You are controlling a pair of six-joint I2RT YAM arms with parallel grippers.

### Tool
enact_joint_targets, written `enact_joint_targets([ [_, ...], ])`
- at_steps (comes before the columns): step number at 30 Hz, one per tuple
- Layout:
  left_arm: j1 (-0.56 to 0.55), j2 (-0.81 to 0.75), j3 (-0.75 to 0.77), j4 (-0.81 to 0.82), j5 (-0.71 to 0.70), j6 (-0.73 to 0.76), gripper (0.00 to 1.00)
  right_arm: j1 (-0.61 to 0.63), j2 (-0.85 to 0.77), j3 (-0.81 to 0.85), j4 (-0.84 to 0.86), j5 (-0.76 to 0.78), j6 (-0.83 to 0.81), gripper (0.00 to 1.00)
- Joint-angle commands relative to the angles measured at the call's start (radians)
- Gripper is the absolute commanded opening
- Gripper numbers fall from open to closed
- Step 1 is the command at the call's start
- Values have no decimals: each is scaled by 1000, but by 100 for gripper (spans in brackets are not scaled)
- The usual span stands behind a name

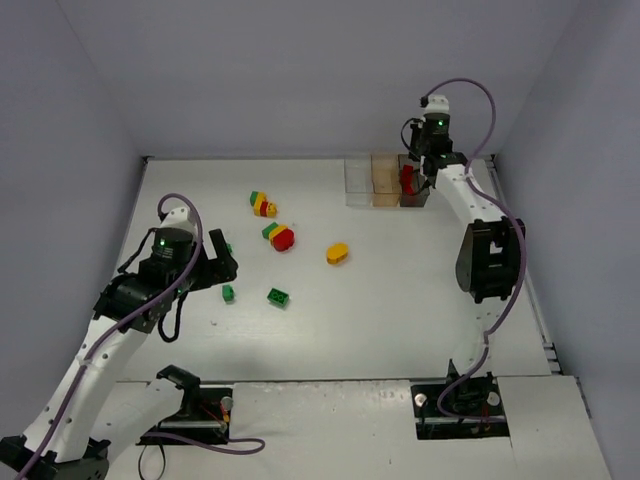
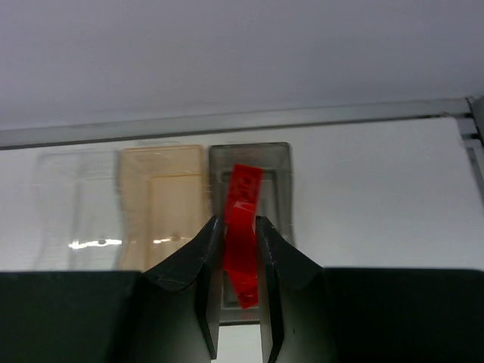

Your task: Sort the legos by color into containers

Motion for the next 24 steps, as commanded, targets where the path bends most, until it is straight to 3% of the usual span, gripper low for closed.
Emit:
enact_joint_targets([
  [1, -6, 28, 7, 76, 1, 15, 87, -38, 3, -10, 28, -46, -43, 1],
  [12, -6, 77, 24, 89, 5, 24, 87, -77, 132, 14, 2, -131, -43, 13],
  [15, -6, 72, 21, 88, 5, 22, 87, -78, 140, 13, -4, -124, -43, 29],
  [16, -6, 66, 19, 85, 4, 21, 87, -77, 144, 14, -7, -121, -43, 40],
  [19, -6, 57, 18, 79, 5, 19, 87, -75, 129, 13, -18, -124, -43, 55],
  [24, -4, 34, 16, 68, 7, 18, 87, -57, 26, -33, -30, -135, -25, 58],
])
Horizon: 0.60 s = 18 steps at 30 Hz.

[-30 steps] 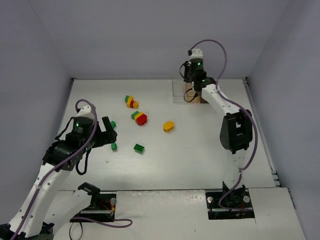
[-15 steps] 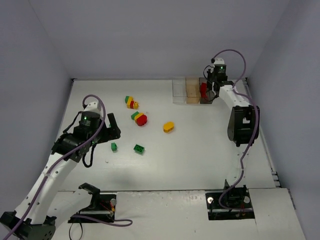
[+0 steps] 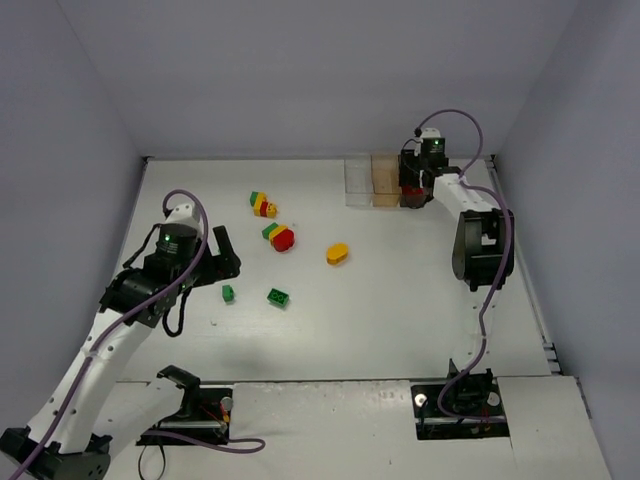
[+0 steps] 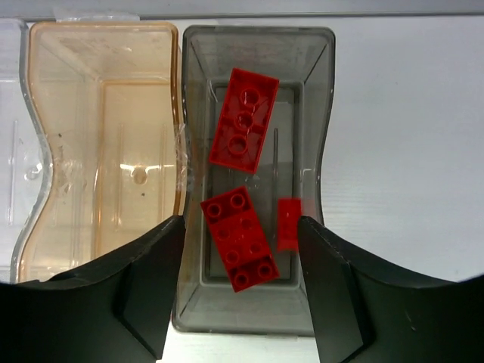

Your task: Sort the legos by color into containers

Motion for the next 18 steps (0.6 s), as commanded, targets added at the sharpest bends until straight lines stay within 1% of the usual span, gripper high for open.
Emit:
enact_joint_targets([
  [1, -6, -23, 16, 25, 6, 9, 87, 25, -165, -48, 25, -14, 38, 58],
  [3, -6, -28, 16, 21, 9, 9, 87, 57, -242, -100, 25, -12, 80, 59],
  [5, -6, -37, 16, 18, 15, 10, 87, 94, -294, -195, 25, 21, 139, 59],
  [6, -6, -40, 16, 14, 18, 10, 87, 141, -346, -227, 24, 94, 161, 59],
  [7, -4, -40, 16, 11, 21, 12, 87, 164, -371, -258, 21, 133, 190, 59],
  [8, -6, -42, 16, 8, 29, 13, 87, 187, -389, -310, -1, 167, 260, 59],
  [10, -6, -48, 16, -1, 38, 16, 87, 244, -443, -355, -25, 224, 350, 60],
  [11, -6, -48, 15, -5, 47, 18, 87, 261, -475, -402, -36, 235, 431, 65],
  [13, -6, -57, 13, -10, 55, 19, 87, 322, -497, -444, -36, 262, 495, 69],
  [15, -6, -66, 8, -16, 67, 19, 87, 367, -500, -471, -66, 281, 555, 77],
  [18, -6, -91, 4, -27, 78, 16, 87, 439, -469, -468, -106, 296, 643, 81],
])
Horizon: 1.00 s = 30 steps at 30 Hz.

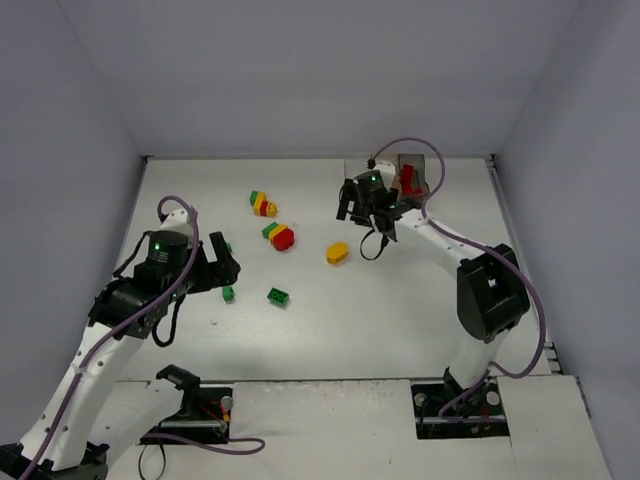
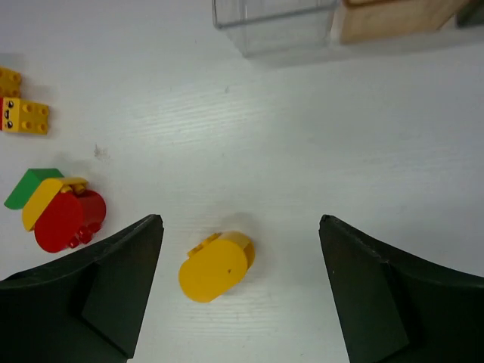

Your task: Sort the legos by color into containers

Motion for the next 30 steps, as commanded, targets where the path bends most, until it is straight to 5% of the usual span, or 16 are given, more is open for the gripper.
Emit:
enact_joint_targets([
  [1, -6, -38, 0, 5, 22, 5, 87, 51, 14, 0, -65, 95, 181, 81],
  [8, -6, -110, -11, -42, 22, -16, 87, 157, 143, 55, -200, 153, 392, 77],
  [19, -6, -184, -7, -108, -1, -21, 87, 180, 241, 75, -211, 150, 446, 69],
  [21, -6, -184, -10, -108, 1, -22, 87, 180, 244, 77, -209, 164, 428, 58],
  [27, -6, -168, -14, -93, 1, -21, 87, 177, 211, 83, -209, 233, 308, 3],
  [30, -6, -153, -14, -74, 4, -21, 87, 165, 180, 124, -179, 261, 126, 0],
])
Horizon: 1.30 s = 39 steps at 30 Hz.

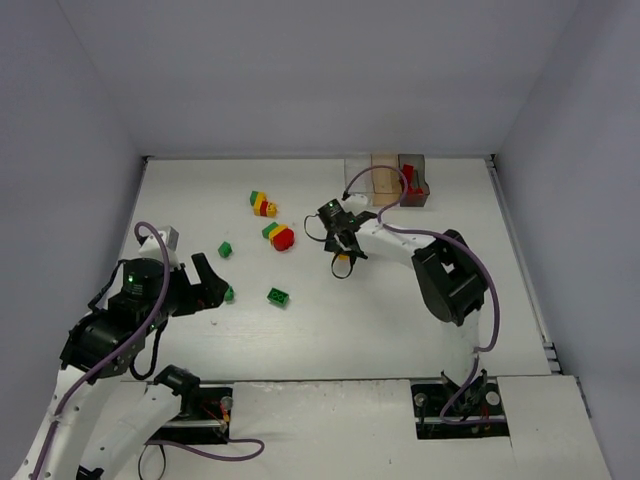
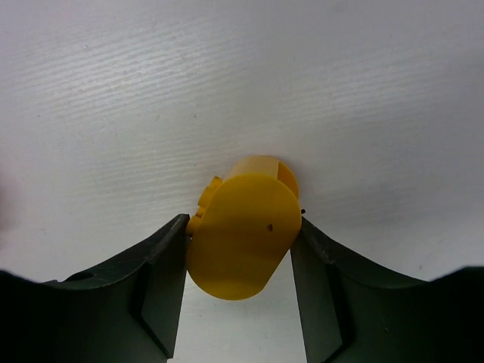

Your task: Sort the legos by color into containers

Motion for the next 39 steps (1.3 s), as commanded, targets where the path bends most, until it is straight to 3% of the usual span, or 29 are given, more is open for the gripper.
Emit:
enact_joint_targets([
  [1, -6, 38, 9, 53, -11, -13, 87, -32, -73, 79, 40, 84, -233, 0],
  [6, -6, 69, 0, 92, -16, -25, 87, -154, -127, 157, 146, 4, -569, 0],
  [10, -6, 89, -4, 115, -28, -42, 87, -273, -110, 247, 189, -165, -740, 0],
  [14, -6, 113, 3, 135, -48, -44, 87, -354, -26, 379, 193, -227, -858, 0],
  [19, -6, 161, 23, 147, -71, -51, 87, -432, 112, 547, 193, -279, -860, 4],
  [24, -4, 201, 43, 153, -86, -65, 87, -471, 212, 637, 192, -385, -846, 18],
  [29, -6, 224, 48, 159, -80, -74, 87, -477, 255, 650, 190, -424, -840, 25],
  [31, -6, 230, 52, 153, -74, -73, 87, -478, 259, 648, 192, -442, -839, 36],
  [32, -6, 230, 52, 152, -72, -71, 87, -480, 259, 647, 192, -448, -839, 36],
  [33, -6, 229, 52, 150, -74, -71, 87, -480, 258, 647, 192, -451, -839, 45],
  [38, -6, 209, 45, 138, -66, -70, 87, -478, 230, 628, 192, -447, -834, 71],
  [39, -4, 206, 43, 135, -66, -70, 87, -480, 223, 624, 192, -445, -834, 73],
])
